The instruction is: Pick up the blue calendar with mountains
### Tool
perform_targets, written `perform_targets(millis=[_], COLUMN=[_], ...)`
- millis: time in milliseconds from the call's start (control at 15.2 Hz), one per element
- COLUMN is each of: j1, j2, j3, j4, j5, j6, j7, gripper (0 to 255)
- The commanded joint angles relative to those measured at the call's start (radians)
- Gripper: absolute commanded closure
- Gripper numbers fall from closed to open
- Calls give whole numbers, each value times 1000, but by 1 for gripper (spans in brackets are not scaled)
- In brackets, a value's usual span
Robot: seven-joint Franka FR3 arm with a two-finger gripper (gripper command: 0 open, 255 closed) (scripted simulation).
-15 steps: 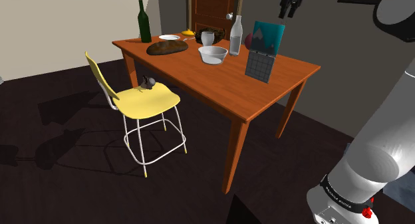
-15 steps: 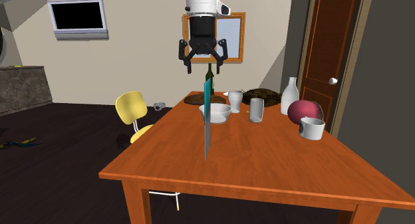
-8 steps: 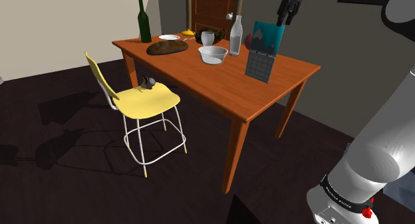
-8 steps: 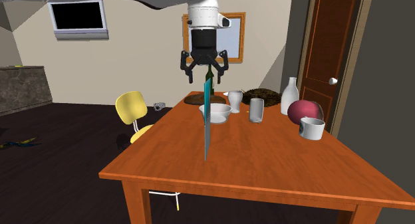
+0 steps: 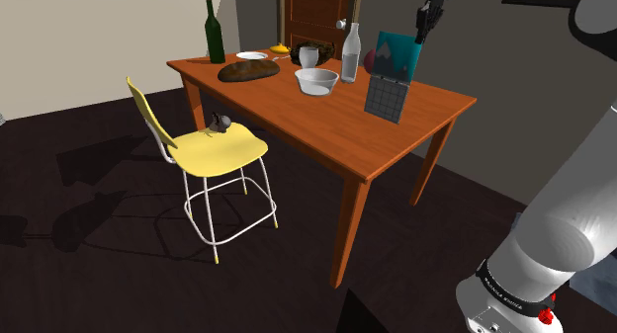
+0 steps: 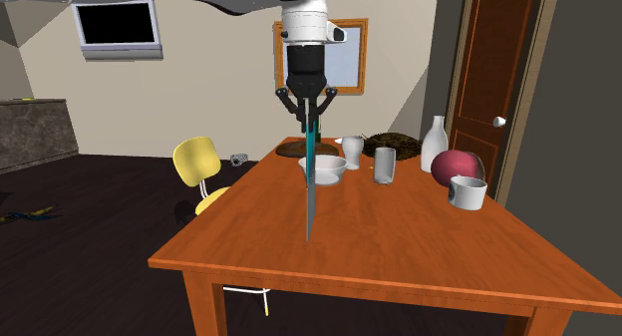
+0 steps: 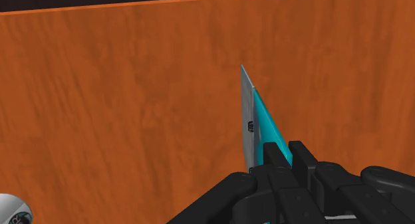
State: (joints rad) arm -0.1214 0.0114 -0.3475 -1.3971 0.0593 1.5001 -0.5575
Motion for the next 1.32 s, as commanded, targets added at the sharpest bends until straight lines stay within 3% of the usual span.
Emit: perform_targets(millis=[0,330,792,1122,1254], j1=[0,-4,-26,-62,-64], j2=[0,25,107,200,204], j3=[0,-4,-17,-29,-29], j4=[0,71,278,486,494], j5=[0,10,45,91,93], j6=[0,-48,-179,-300,-305], j7=[0,-4,-16,-26,-26], gripper=[255,255,255,255,255])
